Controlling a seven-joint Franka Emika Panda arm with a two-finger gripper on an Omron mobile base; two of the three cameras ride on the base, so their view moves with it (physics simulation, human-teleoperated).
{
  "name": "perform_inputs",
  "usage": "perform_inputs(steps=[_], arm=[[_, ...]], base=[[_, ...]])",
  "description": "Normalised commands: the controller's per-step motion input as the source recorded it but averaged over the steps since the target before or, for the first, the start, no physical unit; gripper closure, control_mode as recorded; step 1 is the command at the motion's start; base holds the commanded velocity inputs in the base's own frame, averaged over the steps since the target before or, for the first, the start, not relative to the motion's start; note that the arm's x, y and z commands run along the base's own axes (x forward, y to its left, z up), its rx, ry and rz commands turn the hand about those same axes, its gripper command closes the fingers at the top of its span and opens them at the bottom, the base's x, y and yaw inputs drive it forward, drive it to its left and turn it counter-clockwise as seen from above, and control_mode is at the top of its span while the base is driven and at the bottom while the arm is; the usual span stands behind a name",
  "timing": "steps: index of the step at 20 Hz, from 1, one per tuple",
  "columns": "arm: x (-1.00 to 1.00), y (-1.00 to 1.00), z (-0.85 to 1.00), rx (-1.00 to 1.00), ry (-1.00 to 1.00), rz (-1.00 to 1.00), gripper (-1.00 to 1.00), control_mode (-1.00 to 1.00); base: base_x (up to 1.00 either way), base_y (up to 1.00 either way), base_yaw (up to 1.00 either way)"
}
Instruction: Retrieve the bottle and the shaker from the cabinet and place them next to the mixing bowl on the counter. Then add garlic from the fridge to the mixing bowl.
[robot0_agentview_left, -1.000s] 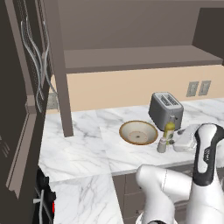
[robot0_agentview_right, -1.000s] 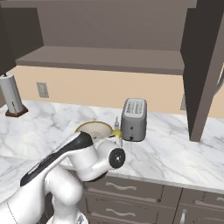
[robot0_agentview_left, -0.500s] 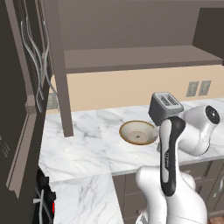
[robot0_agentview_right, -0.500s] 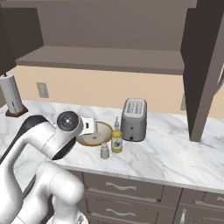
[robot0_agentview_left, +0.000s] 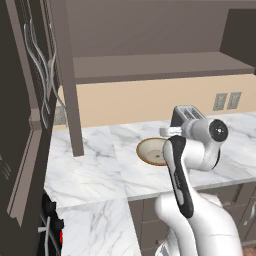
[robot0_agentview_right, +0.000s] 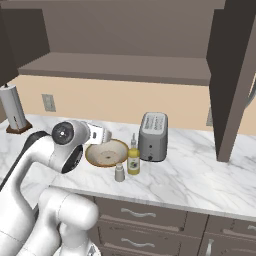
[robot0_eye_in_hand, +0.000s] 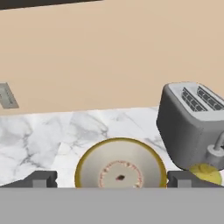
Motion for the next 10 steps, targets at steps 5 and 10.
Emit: perform_inputs(steps=[5,10], arm=[[-0.35,0.00,0.55,0.07,0.01,-0.09,-1.00,-1.00],[-1.00,0.00,0.64,0.00,-0.02,0.00,-1.00,-1.00]], base=[[0.00,0.00,0.00],[0.00,0.00,0.00]])
